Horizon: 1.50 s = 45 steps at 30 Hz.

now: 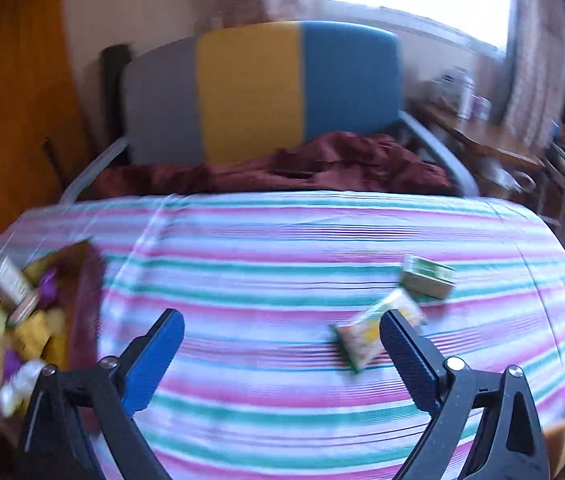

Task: Organize objects
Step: 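Move the left gripper to the WEIDAN snack bag and grasp it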

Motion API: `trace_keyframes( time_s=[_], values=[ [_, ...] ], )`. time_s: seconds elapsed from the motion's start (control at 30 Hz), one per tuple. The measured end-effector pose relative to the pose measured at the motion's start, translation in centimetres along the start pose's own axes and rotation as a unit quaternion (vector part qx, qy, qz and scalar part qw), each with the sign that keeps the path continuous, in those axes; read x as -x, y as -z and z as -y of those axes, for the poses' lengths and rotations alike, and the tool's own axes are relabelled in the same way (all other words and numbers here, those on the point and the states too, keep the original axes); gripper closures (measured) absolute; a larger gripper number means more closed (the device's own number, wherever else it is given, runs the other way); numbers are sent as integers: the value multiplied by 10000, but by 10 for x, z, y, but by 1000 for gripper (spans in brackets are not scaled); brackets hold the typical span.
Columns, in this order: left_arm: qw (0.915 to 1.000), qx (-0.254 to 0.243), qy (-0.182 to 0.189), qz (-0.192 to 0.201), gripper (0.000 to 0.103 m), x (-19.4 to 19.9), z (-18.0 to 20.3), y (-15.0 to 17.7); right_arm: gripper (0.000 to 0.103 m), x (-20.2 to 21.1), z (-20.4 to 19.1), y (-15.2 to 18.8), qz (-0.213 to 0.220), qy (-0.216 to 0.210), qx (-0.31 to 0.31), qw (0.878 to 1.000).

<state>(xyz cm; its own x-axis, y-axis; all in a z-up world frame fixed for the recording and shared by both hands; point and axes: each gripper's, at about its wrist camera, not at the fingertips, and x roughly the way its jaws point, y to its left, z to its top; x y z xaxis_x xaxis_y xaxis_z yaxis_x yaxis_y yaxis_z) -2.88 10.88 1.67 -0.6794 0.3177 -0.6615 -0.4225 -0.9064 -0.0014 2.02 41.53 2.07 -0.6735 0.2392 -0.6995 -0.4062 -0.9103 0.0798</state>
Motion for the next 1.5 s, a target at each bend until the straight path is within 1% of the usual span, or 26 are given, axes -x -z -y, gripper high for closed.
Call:
trace_keyframes(
  time_s=[0.1, 0.17, 0.23, 0.27, 0.3, 0.37, 0.43, 0.5, 0.63, 0.7, 0.87, 1.0, 1.07, 1.13, 1.2, 1.27, 1.33, 1.4, 1.5],
  values=[
    [9998, -171, 98, 16, 24, -5, 15, -6, 0, -14, 46, 4, 61, 301, -699, 9971],
    [9994, -294, 169, -28, 24, -10, 28, -10, 0, -24, 77, 15, -25, 427, -1298, 9906],
    [9988, -440, 229, -56, 25, -15, 41, -13, 0, -34, 105, 22, -356, 406, -2070, 9768],
    [9983, -514, 251, -68, 25, -18, 48, -15, 0, -34, 116, 23, -329, 269, -2436, 9689],
    [9979, -584, 272, -84, 25, -21, 55, -17, 0, -34, 125, 24, -309, 191, -2662, 9632],
    [9969, -700, 332, -135, 25, -27, 69, -19, 0, -35, 134, 26, -375, 219, -2865, 9571],
    [9959, -782, 420, -188, 25, -33, 82, -21, 0, -35, 137, 28, -419, 134, -3038, 9517],
    [9946, -870, 514, -244, 25, -39, 95, -23, 0, -34, 137, 28, -392, 142, -3063, 9510],
    [9912, -1018, 690, -489, 26, -58, 121, -25, 0, -30, 138, 29, -295, 78, -3116, 9497],
    [9886, -1082, 854, -614, 30, -68, 132, -26, 0, -27, 140, 30, -230, 74, -3173, 9480],
    [9821, -1335, 1023, -846, 31, -96, 167, -30, 0, -15, 151, 34, 38, 114, -3474, 9376],
    [9744, -1536, 1344, -946, 31, -119, 197, -42, 0, -9, 162, 37, 194, 141, -3793, 9249],
    [9691, -1699, 1505, -960, 32, -131, 216, -51, 0, -7, 168, 41, 247, 114, -3968, 9175],
    [9625, -1837, 1746, -962, 32, -142, 237, -59, 0, -4, 173, 43, 300, 108, -4118, 9107],
    [9558, -2028, 1911, -942, 32, -154, 259, -65, 0, -5, 177, 44, 327, 53, -4230, 9055],
    [9462, -2250, 2123, -952, 32, -166, 281, -68, 0, -7, 179, 45, 297, -20, -4293, 9027],
    [9378, -2462, 2230, -1007, 32, -179, 304, -69, 0, -9, 179, 46, 244, -95, -4318, 9016],
    [9311, -2616, 2305, -1067, 32, -192, 324, -70, 0, -12, 178, 46, 190, -169, -4305, 9022],
    [9248, -2783, 2338, -1124, 32, -208, 346, -70, 0, -14, 177, 46, 169, -250, -4312, 9018]
  ],
)
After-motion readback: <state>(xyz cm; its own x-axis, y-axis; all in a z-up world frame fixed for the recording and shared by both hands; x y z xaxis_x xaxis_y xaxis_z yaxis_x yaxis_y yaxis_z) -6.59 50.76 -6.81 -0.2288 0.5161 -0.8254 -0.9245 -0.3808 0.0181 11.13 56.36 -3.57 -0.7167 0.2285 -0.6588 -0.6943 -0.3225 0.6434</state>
